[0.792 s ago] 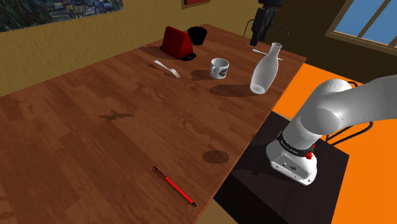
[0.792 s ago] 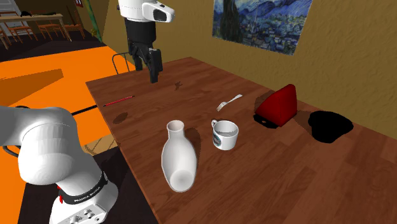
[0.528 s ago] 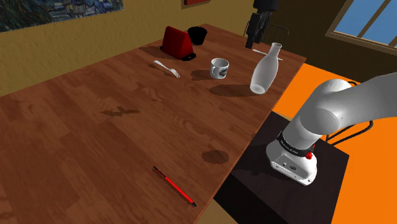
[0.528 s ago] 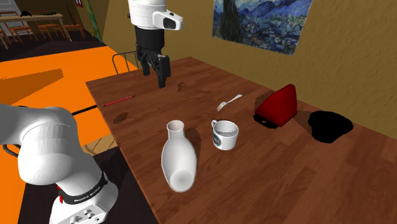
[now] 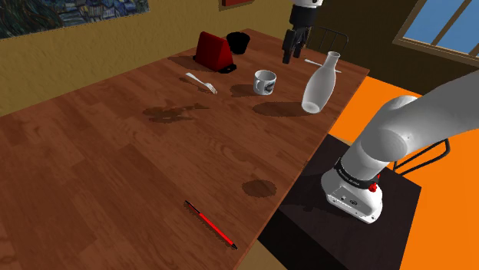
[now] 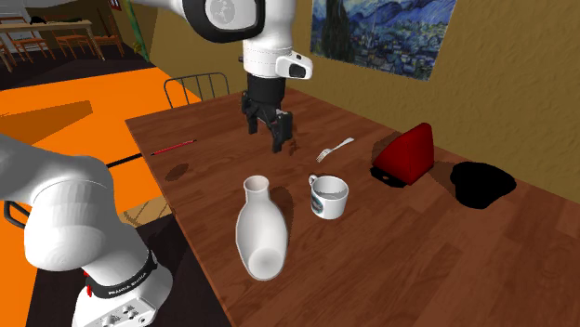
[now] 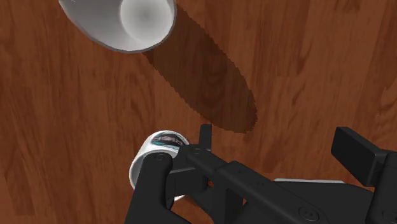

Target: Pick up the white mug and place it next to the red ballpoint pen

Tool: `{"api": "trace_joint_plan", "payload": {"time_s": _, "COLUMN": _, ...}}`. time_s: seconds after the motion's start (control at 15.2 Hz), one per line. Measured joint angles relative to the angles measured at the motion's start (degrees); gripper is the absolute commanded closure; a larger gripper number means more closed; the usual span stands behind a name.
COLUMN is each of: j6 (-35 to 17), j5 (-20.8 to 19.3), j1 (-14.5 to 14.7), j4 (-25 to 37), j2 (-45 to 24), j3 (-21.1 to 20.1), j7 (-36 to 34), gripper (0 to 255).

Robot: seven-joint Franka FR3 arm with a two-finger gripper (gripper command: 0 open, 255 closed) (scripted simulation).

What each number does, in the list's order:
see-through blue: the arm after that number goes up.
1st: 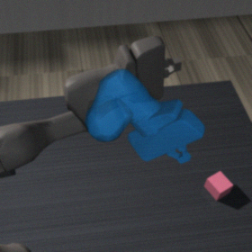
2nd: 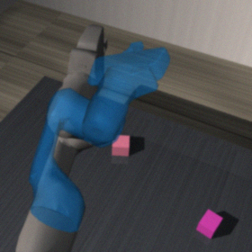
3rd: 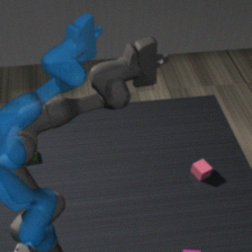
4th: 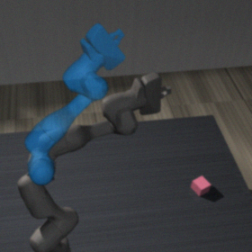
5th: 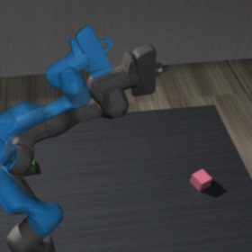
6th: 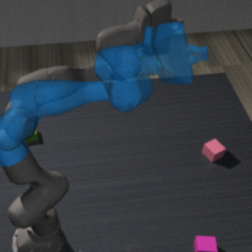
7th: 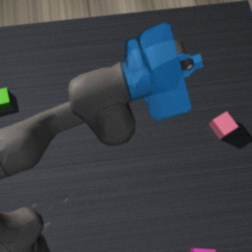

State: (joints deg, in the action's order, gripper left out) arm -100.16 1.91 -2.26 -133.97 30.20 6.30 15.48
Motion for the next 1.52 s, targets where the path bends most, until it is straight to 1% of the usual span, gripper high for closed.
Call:
{"api": "trace_joint_plan", "payload": {"time_s": 0.2, "j6": -4.5, "j5": -0.6, "j1": -0.5, "j4": 0.3, "j2": -4.8, "j3": 1.2, "j7": 1.4, "gripper": 0}}
{"api": "trace_joint_plan", "payload": {"time_s": 0.46, "j6": -9.3, "j5": -1.0, "j1": -1.3, "j4": 3.1, "j2": -12.5, "j3": 3.3, "j7": 3.7, "gripper": 0}}
{"api": "trace_joint_plan", "payload": {"time_s": 0.73, "j6": -14.1, "j5": -0.5, "j1": -1.9, "j4": 6.9, "j2": -21.1, "j3": 4.9, "j7": 5.9, "gripper": 0}}
{"api": "trace_joint_plan", "payload": {"time_s": 1.19, "j6": -19.1, "j5": 1.4, "j1": -3.6, "j4": 15.6, "j2": -35.0, "j3": 7.0, "j7": 9.7, "gripper": 0}}
{"api": "trace_joint_plan", "payload": {"time_s": 1.39, "j6": -20.4, "j5": 2.1, "j1": -4.0, "j4": 17.1, "j2": -38.0, "j3": 7.2, "j7": 10.5, "gripper": 0}}
{"api": "trace_joint_plan", "payload": {"time_s": 1.52, "j6": -21.8, "j5": 2.4, "j1": -4.1, "j4": 16.6, "j2": -38.9, "j3": 7.2, "j7": 10.8, "gripper": 0}}
